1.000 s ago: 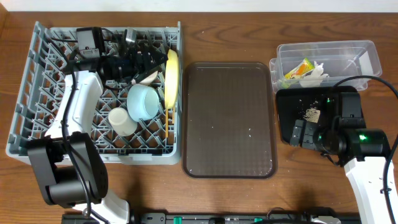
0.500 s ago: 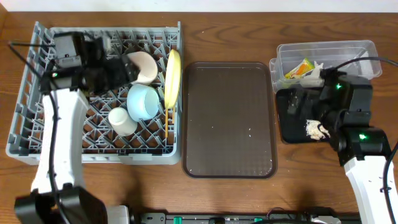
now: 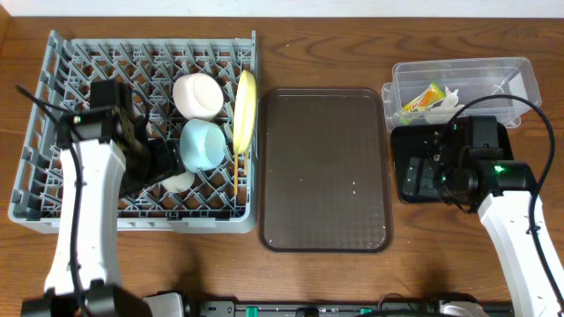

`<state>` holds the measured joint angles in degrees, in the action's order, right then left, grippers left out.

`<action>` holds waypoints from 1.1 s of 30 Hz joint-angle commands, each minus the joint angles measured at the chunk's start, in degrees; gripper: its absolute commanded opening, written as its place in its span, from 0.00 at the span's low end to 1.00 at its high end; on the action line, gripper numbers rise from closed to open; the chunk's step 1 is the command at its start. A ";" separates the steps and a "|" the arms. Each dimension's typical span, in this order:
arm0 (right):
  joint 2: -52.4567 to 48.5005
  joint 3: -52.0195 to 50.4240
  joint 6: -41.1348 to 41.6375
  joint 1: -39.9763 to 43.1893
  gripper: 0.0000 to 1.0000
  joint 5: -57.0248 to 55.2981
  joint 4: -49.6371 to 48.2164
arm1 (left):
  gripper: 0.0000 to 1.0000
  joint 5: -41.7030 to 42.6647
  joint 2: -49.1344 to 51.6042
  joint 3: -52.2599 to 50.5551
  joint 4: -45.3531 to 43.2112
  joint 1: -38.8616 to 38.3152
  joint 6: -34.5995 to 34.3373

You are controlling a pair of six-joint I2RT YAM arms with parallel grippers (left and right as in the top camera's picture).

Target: Sort waste into correct bins and load items into the dishwasher rack

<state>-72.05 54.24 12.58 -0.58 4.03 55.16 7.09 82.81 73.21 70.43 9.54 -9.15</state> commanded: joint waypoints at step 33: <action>46.40 -8.87 -0.42 0.13 0.99 -5.51 -4.55 | 0.95 0.81 -63.12 -23.19 -13.53 -8.39 6.36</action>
<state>-25.85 45.89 12.56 -0.60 -0.91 50.52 7.53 19.77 50.50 56.80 1.39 -3.97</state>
